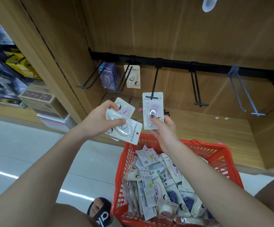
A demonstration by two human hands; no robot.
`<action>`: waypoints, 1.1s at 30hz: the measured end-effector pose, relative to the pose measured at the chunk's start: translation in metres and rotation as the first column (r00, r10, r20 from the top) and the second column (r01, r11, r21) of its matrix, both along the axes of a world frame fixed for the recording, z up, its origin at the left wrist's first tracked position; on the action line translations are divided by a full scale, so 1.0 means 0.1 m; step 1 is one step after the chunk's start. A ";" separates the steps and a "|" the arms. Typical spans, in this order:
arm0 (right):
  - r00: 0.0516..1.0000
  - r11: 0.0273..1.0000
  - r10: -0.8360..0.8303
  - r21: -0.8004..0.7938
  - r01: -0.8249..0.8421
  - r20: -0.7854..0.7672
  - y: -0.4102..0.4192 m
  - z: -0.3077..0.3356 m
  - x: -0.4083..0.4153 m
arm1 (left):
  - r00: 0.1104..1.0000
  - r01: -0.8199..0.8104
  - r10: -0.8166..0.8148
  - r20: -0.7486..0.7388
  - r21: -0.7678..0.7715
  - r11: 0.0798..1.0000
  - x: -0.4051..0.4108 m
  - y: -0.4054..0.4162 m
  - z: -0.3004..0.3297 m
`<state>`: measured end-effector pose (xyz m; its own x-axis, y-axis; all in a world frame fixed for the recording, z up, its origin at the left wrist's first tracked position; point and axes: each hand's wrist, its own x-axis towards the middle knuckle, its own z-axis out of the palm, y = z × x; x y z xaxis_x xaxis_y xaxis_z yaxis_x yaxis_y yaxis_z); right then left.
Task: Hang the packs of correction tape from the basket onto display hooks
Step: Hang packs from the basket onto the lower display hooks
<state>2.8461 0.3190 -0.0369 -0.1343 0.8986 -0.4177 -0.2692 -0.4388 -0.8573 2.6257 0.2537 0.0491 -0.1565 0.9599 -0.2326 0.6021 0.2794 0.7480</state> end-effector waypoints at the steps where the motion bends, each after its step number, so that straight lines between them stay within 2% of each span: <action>1: 1.000 1.000 -0.002 -0.006 0.002 0.005 0.07 0.00 -0.03 | 1.000 0.001 -0.001 0.003 -0.001 1.000 0.00 0.00 0.00; 10: 0.996 0.990 -0.085 -0.110 0.086 0.020 1.10 0.02 -0.40 | 0.999 0.005 -0.006 0.035 0.035 0.999 0.00 0.12 0.00; 19: 0.996 0.985 -0.050 -0.162 0.061 0.075 1.78 -0.16 -0.56 | 0.989 0.076 -0.075 0.131 0.001 0.997 0.01 0.27 -0.08; 26: 0.996 0.963 0.090 -0.257 -0.087 0.003 1.27 -0.20 -0.35 | 0.983 0.089 -0.091 0.157 0.020 0.996 0.04 0.31 -0.10; 29: 0.964 0.931 0.265 -0.255 -0.261 -0.019 0.79 -0.01 -0.19 | 0.984 0.082 -0.085 0.158 0.025 0.996 0.05 0.30 -0.09; 33: 0.891 0.864 0.429 -0.220 -0.453 -0.149 0.26 0.20 0.06 | 0.990 0.028 -0.032 0.136 0.029 0.999 0.10 0.27 -0.07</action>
